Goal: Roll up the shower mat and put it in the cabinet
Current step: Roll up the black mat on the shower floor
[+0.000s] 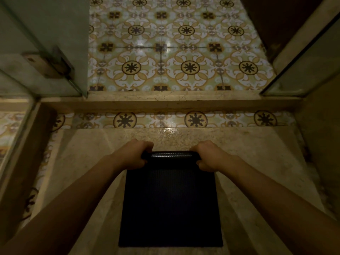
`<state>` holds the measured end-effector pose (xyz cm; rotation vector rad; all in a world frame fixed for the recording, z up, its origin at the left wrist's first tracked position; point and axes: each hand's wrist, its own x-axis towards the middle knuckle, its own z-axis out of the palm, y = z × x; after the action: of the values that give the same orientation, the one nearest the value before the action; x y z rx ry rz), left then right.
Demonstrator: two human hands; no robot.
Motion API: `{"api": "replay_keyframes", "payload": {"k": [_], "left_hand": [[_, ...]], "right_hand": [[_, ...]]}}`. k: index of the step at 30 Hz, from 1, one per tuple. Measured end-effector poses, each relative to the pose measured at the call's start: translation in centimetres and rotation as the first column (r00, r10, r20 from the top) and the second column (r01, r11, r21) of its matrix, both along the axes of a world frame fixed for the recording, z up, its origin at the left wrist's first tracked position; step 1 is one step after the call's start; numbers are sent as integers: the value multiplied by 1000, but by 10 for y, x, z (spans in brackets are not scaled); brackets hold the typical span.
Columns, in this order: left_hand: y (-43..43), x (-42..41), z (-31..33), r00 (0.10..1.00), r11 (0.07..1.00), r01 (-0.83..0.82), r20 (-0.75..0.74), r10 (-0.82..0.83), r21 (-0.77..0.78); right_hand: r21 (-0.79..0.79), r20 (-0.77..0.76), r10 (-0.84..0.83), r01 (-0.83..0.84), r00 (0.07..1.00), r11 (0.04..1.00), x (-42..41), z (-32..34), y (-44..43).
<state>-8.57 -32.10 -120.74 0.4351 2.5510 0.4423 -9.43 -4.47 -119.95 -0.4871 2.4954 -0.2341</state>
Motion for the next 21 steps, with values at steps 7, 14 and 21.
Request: {"api": "replay_keyframes", "payload": {"k": [7,14,21], "left_hand": [[3,5,-4,999,999,36,-24,-36,-15],[3,2,-4,979,964,204,57,-197,-170],[11,-35,8,966,940,251,6,-257,-232]], "right_hand": [[25,-37,63,-62,997,998,4,-2,-1],[70,31,77,-79,997,994,-7,-1,-3],[114,-59,118,-111,991,987,-58,3,-2]]}}
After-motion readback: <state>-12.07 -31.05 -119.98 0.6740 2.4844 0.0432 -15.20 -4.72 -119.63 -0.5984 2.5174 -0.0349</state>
